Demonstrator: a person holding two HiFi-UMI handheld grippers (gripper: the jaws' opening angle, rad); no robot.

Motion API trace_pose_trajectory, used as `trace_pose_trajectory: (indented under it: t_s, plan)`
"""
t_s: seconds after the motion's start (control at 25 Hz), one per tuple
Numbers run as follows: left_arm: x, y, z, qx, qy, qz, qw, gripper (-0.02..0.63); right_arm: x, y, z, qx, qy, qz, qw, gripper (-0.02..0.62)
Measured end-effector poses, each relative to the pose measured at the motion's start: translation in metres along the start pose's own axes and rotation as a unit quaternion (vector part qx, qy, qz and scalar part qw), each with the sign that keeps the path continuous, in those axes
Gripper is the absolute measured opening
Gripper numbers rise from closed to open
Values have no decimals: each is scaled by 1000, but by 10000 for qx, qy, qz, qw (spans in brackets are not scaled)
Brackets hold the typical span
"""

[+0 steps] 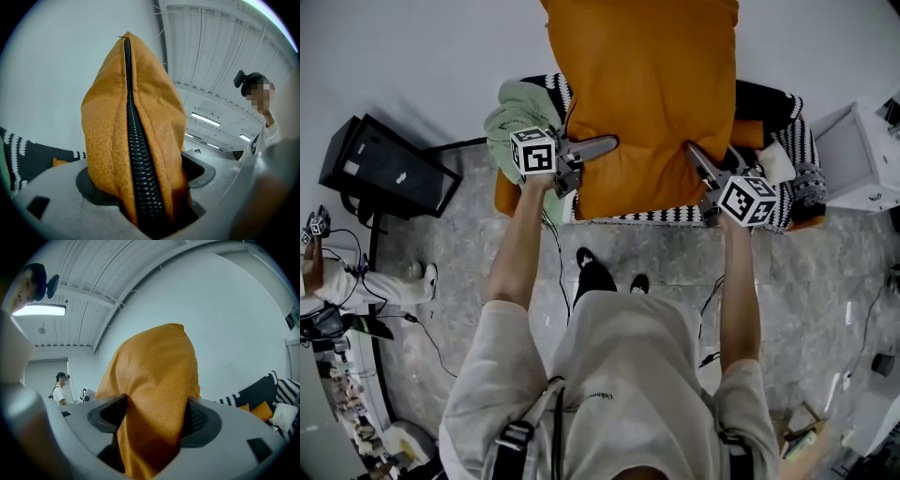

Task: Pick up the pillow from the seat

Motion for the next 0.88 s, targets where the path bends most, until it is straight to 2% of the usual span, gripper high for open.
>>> trace_pose_trajectory:
  t_s: [0.88]
  plan:
    - [5, 1, -4, -148, 189, -113, 9996, 388, 1, 1, 3, -43, 55, -32, 10000, 321]
Point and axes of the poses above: the fingertips, and each gripper's own axes: y backward along the fingers, x to its left, z out of its top, the point moved 5 cm from there along y, backward along the fingers, and after that the axes turned 1 degree about z, right-handed, at the moved point
